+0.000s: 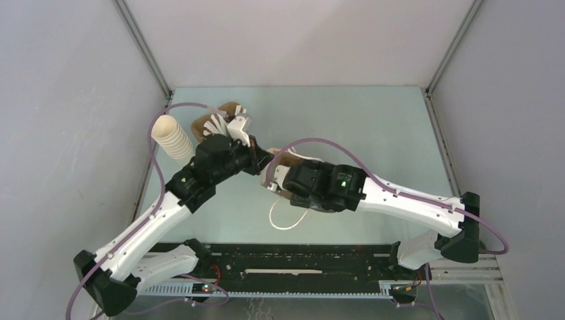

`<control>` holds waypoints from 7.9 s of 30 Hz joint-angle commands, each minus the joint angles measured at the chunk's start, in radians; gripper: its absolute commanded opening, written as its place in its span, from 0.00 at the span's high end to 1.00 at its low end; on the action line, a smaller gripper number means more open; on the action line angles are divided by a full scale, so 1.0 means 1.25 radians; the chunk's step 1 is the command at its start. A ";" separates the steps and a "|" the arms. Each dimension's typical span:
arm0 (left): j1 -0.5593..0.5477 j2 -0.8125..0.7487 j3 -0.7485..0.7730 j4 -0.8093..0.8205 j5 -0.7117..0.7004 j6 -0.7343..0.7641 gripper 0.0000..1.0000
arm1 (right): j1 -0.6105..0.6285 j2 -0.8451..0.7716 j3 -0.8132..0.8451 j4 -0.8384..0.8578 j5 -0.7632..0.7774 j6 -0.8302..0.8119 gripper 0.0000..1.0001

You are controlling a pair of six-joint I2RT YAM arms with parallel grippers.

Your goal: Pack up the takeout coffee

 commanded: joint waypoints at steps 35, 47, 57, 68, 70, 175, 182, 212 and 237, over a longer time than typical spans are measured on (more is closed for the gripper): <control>-0.005 -0.131 -0.154 -0.010 0.026 -0.041 1.00 | 0.058 -0.037 -0.080 0.213 -0.180 -0.143 0.42; -0.024 -0.084 -0.083 -0.044 0.007 -0.031 1.00 | 0.101 0.053 0.033 0.108 -0.067 -0.119 0.40; -0.035 -0.091 -0.065 -0.072 -0.026 -0.019 1.00 | 0.035 0.119 0.090 0.119 -0.240 -0.086 0.41; -0.035 -0.100 -0.054 -0.081 -0.049 -0.008 1.00 | 0.011 0.077 0.082 0.065 -0.284 0.031 0.42; -0.036 -0.093 -0.047 -0.082 -0.040 -0.020 1.00 | 0.025 0.095 0.086 0.065 -0.174 0.039 0.43; -0.083 -0.118 -0.072 -0.081 -0.073 -0.002 1.00 | -0.039 0.022 -0.147 0.315 -0.109 -0.269 0.41; -0.083 -0.144 -0.108 -0.084 -0.086 -0.004 1.00 | -0.040 -0.016 -0.147 0.321 -0.207 -0.262 0.40; -0.084 -0.167 -0.135 -0.103 -0.121 0.007 1.00 | -0.077 0.017 -0.159 0.344 -0.135 -0.336 0.41; -0.084 -0.167 -0.108 -0.151 -0.148 0.046 1.00 | -0.095 0.004 -0.180 0.338 -0.080 -0.336 0.40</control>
